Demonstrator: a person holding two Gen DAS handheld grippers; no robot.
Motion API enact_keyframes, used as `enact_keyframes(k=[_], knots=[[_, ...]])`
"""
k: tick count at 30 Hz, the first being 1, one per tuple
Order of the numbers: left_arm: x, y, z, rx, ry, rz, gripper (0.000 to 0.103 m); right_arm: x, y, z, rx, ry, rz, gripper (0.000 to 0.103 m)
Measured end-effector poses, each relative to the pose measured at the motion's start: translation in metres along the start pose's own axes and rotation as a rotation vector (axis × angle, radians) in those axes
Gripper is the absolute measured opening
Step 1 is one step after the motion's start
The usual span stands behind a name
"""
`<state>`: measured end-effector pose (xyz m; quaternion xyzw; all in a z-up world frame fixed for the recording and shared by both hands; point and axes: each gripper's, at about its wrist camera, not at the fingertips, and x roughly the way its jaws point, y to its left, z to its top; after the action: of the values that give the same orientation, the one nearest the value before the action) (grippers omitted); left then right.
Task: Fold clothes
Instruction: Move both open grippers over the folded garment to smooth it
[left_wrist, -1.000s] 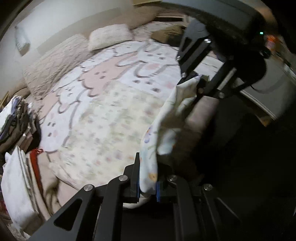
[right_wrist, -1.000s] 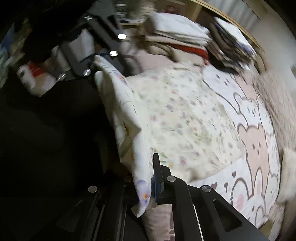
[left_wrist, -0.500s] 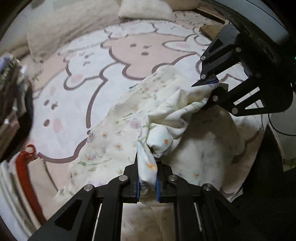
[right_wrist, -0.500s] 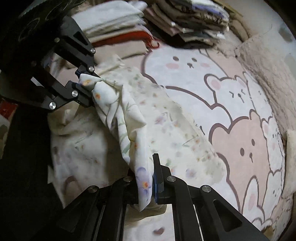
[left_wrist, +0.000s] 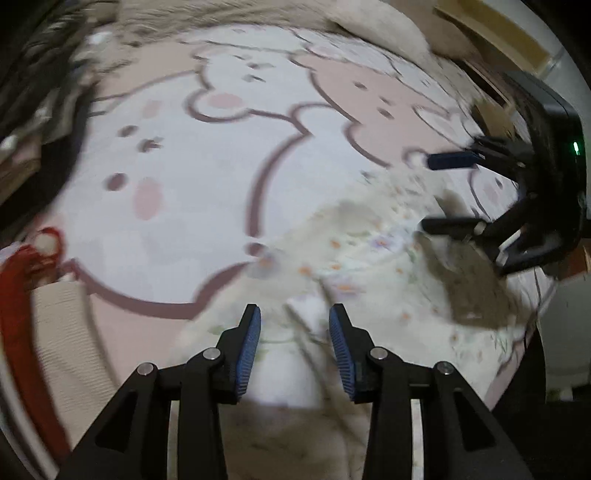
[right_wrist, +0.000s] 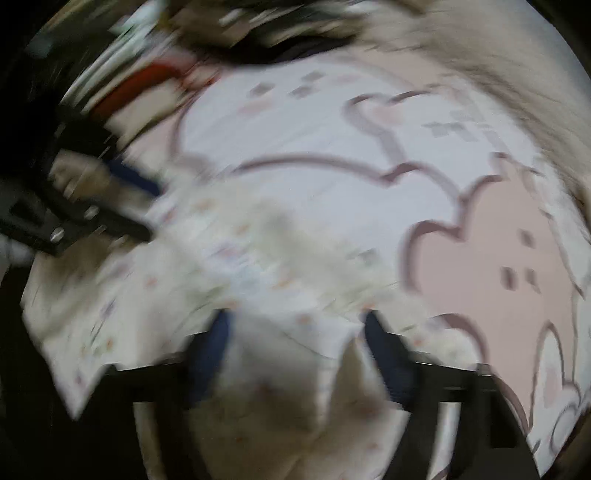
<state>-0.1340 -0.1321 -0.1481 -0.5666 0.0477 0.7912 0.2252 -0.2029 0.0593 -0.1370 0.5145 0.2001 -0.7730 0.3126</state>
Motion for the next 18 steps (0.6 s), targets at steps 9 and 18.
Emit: enact_keyframes(k=[9, 18], knots=[[-0.076, -0.041, -0.065, -0.009, -0.116, -0.1, 0.038, -0.065, -0.014, -0.043, 0.224, -0.133, 0.189, 0.058], [-0.022, -0.092, -0.126, -0.075, -0.01, -0.153, 0.038, -0.02, 0.049, -0.088, 0.185, -0.058, 0.26, 0.052]])
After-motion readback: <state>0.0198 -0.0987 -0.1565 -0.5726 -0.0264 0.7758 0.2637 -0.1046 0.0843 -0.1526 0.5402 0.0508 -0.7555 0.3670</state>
